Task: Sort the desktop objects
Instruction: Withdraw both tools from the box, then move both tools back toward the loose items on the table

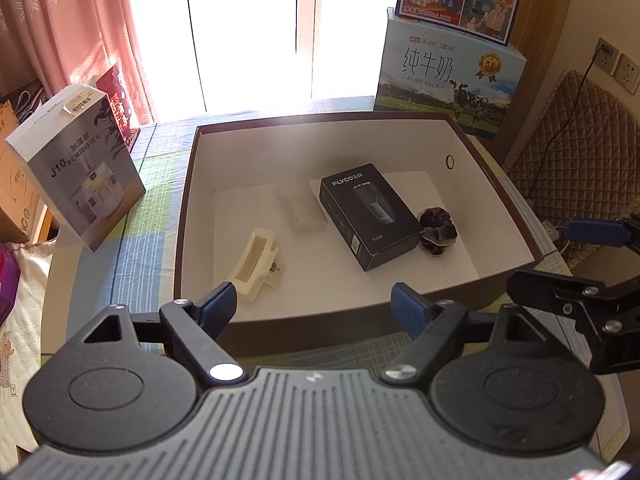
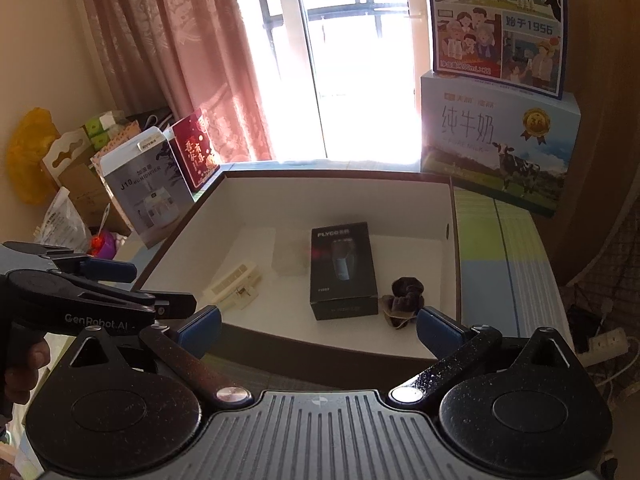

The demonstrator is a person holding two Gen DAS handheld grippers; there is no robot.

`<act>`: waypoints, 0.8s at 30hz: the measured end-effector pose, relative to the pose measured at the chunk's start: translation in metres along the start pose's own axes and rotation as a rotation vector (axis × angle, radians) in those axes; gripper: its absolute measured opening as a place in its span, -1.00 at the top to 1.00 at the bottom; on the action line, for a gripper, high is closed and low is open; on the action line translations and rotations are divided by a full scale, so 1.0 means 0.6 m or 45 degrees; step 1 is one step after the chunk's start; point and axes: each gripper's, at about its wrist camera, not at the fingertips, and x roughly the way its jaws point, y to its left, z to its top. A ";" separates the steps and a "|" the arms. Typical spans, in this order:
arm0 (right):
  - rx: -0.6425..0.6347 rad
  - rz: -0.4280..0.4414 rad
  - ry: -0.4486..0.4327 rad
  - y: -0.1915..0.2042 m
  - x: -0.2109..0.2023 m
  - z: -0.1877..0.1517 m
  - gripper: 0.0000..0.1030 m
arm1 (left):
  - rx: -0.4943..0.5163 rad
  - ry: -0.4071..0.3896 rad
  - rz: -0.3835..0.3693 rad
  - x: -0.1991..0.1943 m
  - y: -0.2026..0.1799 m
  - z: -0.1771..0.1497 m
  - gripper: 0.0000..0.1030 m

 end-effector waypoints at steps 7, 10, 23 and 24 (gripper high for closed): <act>-0.009 0.000 0.002 0.016 -0.034 -0.028 -0.96 | 0.004 -0.016 0.007 -0.036 -0.011 -0.030 -0.59; -0.017 -0.007 0.003 0.022 -0.045 -0.036 -0.96 | 0.004 -0.021 0.002 -0.049 -0.015 -0.042 -0.59; -0.031 -0.019 0.036 0.034 -0.089 -0.088 -0.96 | 0.011 -0.025 -0.008 -0.093 -0.036 -0.094 -0.61; -0.032 -0.022 0.038 0.034 -0.092 -0.090 -0.96 | 0.013 -0.022 -0.008 -0.095 -0.038 -0.098 -0.61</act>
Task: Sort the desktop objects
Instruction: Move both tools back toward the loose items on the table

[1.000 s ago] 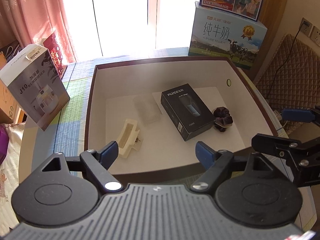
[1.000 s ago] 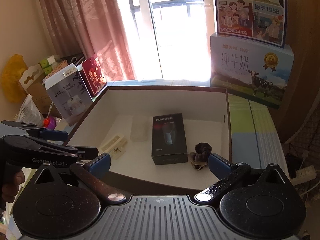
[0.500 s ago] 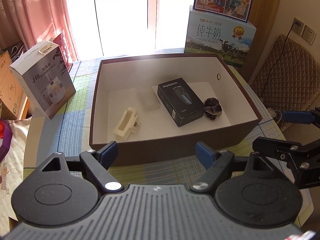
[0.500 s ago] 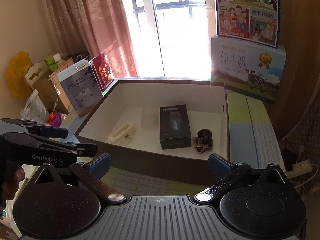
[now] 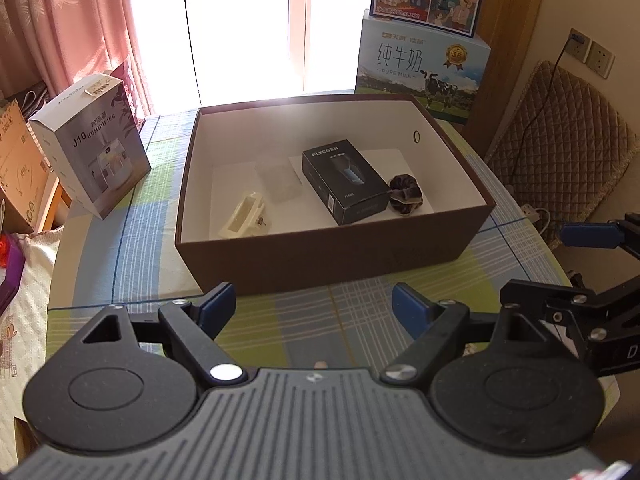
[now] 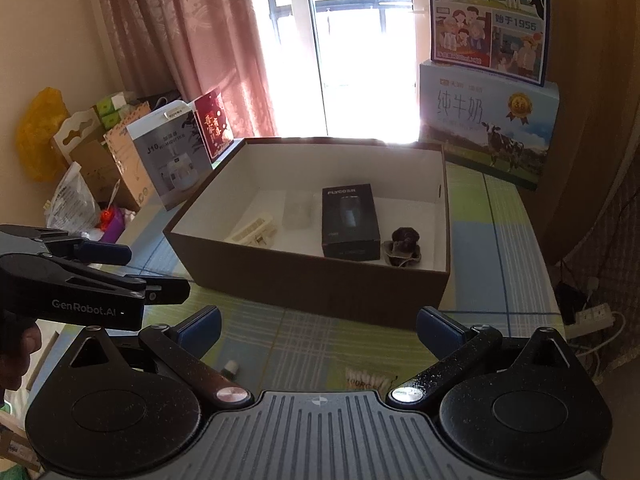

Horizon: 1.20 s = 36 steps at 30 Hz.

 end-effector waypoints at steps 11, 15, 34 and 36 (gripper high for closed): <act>-0.048 0.053 -0.042 -0.001 -0.045 -0.052 -0.96 | 0.025 0.015 -0.005 -0.026 -0.013 -0.049 -0.61; -0.005 0.080 -0.047 -0.010 -0.055 -0.074 -0.96 | 0.032 0.035 -0.005 -0.035 -0.016 -0.074 -0.61; 0.018 0.055 0.039 -0.016 -0.040 -0.127 -0.96 | -0.052 0.167 0.046 -0.034 0.005 -0.157 -0.61; 0.016 0.058 0.058 -0.016 -0.034 -0.132 -0.96 | -0.058 0.187 0.053 -0.031 0.008 -0.166 -0.61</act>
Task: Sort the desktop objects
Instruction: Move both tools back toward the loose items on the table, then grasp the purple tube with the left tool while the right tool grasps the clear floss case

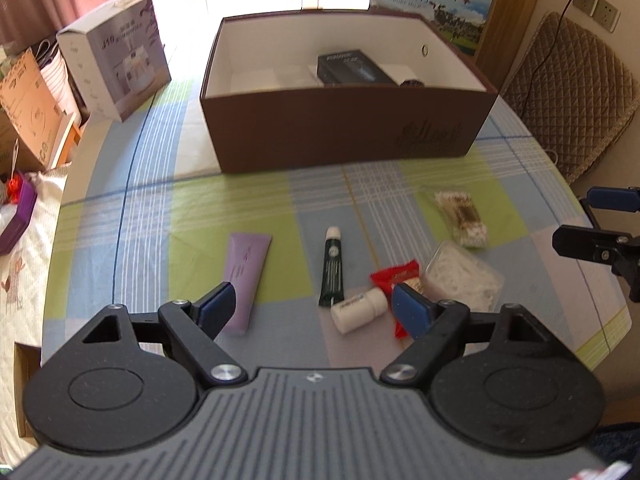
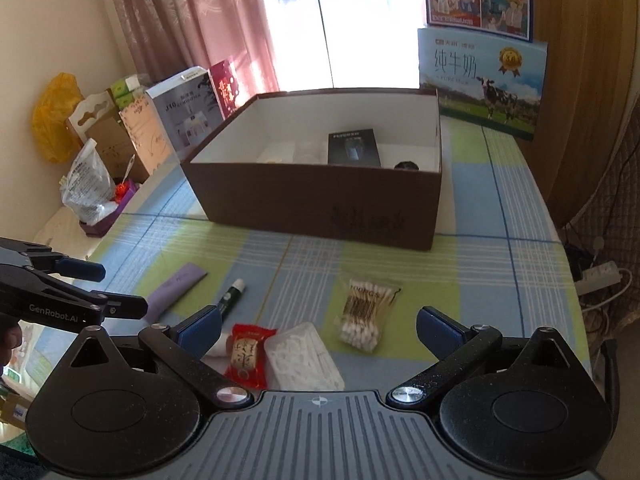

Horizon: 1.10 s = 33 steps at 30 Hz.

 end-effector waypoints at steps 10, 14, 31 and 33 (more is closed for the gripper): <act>-0.090 -0.009 0.044 0.015 0.029 -0.022 -0.95 | -0.028 0.068 0.010 0.019 0.014 -0.028 -0.61; -0.137 -0.014 0.087 0.020 0.051 -0.036 -0.67 | -0.031 0.082 0.003 0.030 0.019 -0.035 -0.61; -0.220 -0.035 0.236 0.028 0.150 -0.070 -0.33 | -0.043 0.102 0.006 0.072 0.052 -0.041 -0.61; -0.231 -0.040 0.243 0.028 0.161 -0.073 -0.33 | -0.038 0.105 0.001 0.075 0.054 -0.041 -0.61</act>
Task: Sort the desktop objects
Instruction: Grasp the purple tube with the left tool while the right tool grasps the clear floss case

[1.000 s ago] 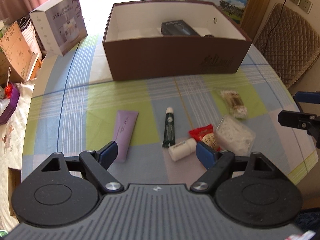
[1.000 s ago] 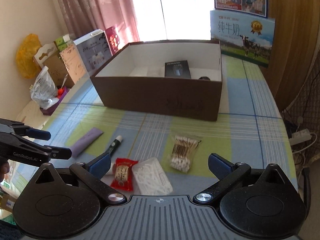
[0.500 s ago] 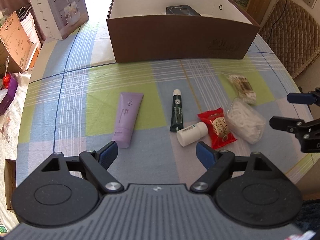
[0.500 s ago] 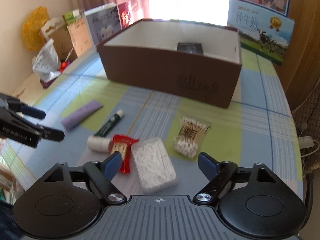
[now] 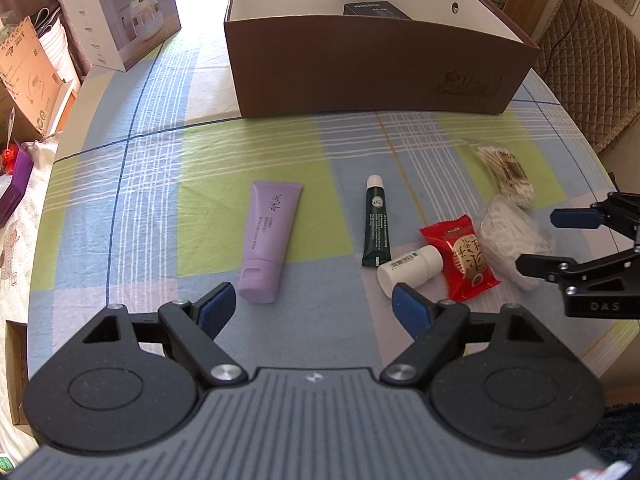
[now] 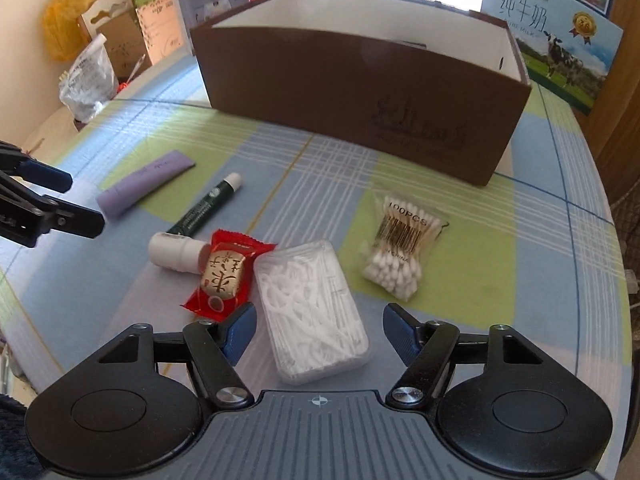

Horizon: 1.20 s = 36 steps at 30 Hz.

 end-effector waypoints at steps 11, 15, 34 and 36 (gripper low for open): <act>0.065 0.001 0.125 -0.015 -0.012 -0.026 -0.05 | 0.040 0.015 -0.008 0.024 0.020 0.008 -0.61; 0.156 -0.039 0.147 -0.037 -0.033 -0.048 -0.05 | 0.066 0.007 -0.003 0.036 0.028 0.017 -0.60; 0.524 -0.304 0.091 -0.134 -0.078 -0.083 -0.05 | 0.122 0.073 -0.027 0.133 0.064 0.063 0.13; 0.524 -0.310 0.085 -0.137 -0.078 -0.080 -0.05 | 0.119 0.070 -0.026 0.133 0.063 0.063 0.26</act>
